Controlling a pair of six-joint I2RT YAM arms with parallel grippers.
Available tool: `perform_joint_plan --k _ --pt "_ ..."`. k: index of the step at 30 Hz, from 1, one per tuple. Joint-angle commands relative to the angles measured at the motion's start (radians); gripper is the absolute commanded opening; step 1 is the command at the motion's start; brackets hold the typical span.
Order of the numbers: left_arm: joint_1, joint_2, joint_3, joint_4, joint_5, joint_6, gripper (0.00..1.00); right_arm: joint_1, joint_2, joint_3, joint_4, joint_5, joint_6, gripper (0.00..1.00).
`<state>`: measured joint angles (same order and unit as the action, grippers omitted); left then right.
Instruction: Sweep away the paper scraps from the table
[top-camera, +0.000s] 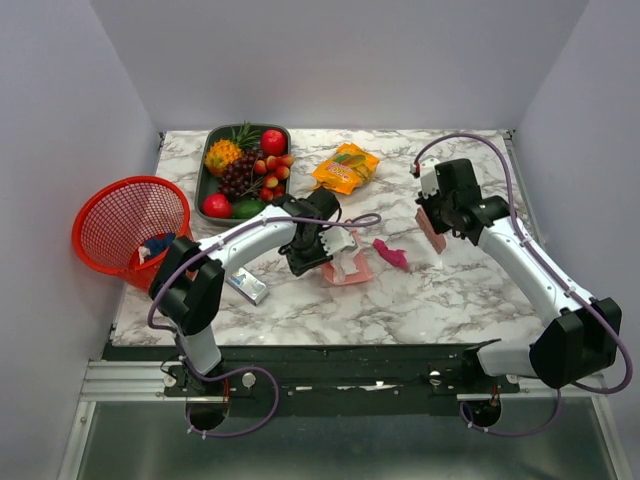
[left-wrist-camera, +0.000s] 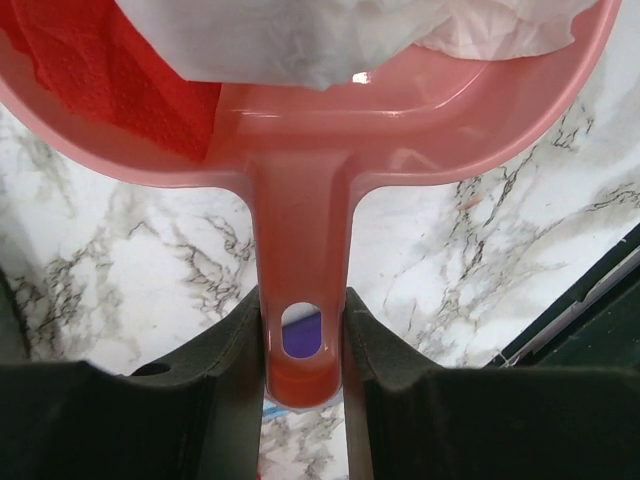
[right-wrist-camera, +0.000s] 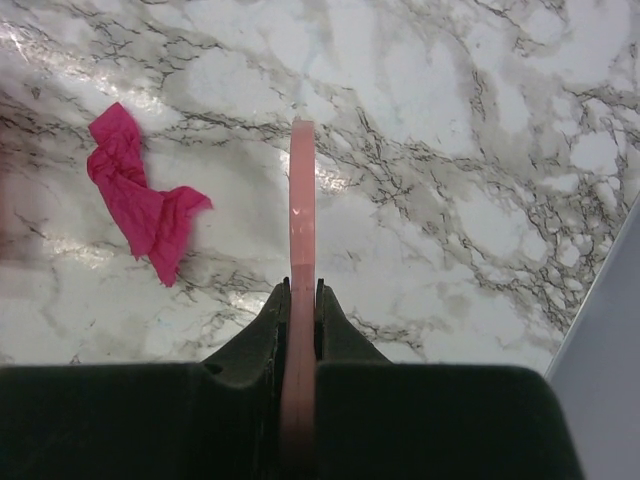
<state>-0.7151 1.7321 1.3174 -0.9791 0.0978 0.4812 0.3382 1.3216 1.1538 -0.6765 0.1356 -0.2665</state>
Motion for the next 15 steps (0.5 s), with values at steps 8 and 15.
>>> perform_joint_plan --k 8,15 --pt "-0.001 0.136 0.147 -0.167 -0.125 -0.004 0.0 -0.004 0.106 -0.026 0.051 -0.108 0.136 0.0" --pt "-0.027 0.276 0.272 -0.142 -0.098 -0.01 0.0 -0.001 0.153 -0.022 0.083 -0.336 0.257 0.0"
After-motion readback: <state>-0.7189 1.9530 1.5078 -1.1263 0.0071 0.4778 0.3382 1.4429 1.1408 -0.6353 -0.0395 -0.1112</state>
